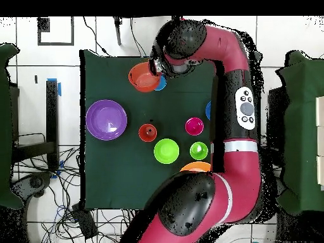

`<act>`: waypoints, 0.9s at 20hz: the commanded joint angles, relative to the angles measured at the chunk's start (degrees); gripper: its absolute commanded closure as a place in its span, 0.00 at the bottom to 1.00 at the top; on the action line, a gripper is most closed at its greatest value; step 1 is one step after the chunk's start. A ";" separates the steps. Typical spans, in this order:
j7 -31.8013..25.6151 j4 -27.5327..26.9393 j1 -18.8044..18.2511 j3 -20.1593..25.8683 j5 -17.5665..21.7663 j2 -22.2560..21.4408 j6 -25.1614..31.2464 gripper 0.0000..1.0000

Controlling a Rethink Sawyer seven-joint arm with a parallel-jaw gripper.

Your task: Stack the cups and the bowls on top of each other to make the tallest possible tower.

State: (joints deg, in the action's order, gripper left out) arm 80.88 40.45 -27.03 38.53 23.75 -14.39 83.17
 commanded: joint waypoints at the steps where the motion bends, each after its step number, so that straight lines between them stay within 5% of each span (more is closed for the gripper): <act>1: -15.00 -4.84 1.22 -1.77 6.60 -0.22 6.11 1.00; 8: -15.33 -4.77 0.76 -0.78 6.54 0.54 4.78 1.00; 13: -17.92 1.59 -2.25 3.01 1.41 -0.28 -7.26 1.00; 18: -19.36 4.09 -3.58 4.60 0.13 -0.70 -13.11 1.00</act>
State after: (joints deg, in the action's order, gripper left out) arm 80.88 38.31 -29.46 39.96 23.65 -14.90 77.30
